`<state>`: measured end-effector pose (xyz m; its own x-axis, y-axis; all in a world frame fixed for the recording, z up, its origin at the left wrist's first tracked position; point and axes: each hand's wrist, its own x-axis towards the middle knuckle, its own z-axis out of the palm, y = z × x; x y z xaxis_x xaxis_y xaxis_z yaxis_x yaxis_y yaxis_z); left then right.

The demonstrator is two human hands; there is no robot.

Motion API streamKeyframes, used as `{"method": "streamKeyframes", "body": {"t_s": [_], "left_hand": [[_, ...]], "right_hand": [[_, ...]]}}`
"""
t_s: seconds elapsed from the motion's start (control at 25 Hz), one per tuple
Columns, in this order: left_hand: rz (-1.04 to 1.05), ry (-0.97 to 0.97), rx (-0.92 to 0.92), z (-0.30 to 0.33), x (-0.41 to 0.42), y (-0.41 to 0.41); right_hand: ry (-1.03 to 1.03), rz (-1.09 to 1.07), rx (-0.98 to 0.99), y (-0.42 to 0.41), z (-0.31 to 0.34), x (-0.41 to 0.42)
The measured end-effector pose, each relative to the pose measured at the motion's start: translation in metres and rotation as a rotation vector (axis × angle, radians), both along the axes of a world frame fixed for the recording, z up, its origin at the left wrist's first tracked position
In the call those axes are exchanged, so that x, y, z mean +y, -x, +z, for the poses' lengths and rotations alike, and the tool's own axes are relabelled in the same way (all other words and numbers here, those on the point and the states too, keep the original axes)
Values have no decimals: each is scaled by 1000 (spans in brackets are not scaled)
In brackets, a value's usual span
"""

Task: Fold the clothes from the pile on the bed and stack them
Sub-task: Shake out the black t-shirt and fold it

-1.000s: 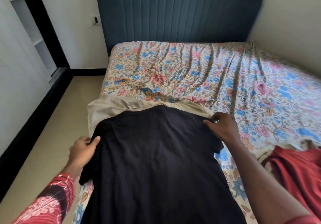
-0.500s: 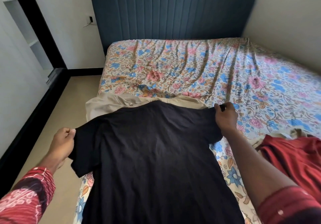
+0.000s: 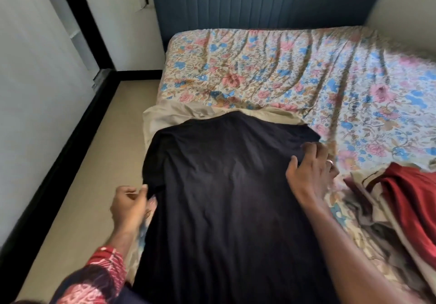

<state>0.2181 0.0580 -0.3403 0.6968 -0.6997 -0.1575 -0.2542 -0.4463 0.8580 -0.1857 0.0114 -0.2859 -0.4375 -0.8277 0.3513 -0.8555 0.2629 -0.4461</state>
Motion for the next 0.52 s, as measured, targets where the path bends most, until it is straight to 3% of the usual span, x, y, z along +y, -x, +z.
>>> {"method": "streamKeyframes", "body": {"t_s": [0.16,0.28,0.4,0.52], "left_hand": [[-70,47,-99,-4,54,15],[-120,62,-106,-4,93,15],[-249,1,-106,-9,121,11],[-366,-24,-100,-5,139,6]], "right_hand": [[113,346,172,-77,-7,42],[103,602,159,-134,-6,58],[-17,796,126,-192,-13,83],[-119,837,175,-227,-32,106]]}}
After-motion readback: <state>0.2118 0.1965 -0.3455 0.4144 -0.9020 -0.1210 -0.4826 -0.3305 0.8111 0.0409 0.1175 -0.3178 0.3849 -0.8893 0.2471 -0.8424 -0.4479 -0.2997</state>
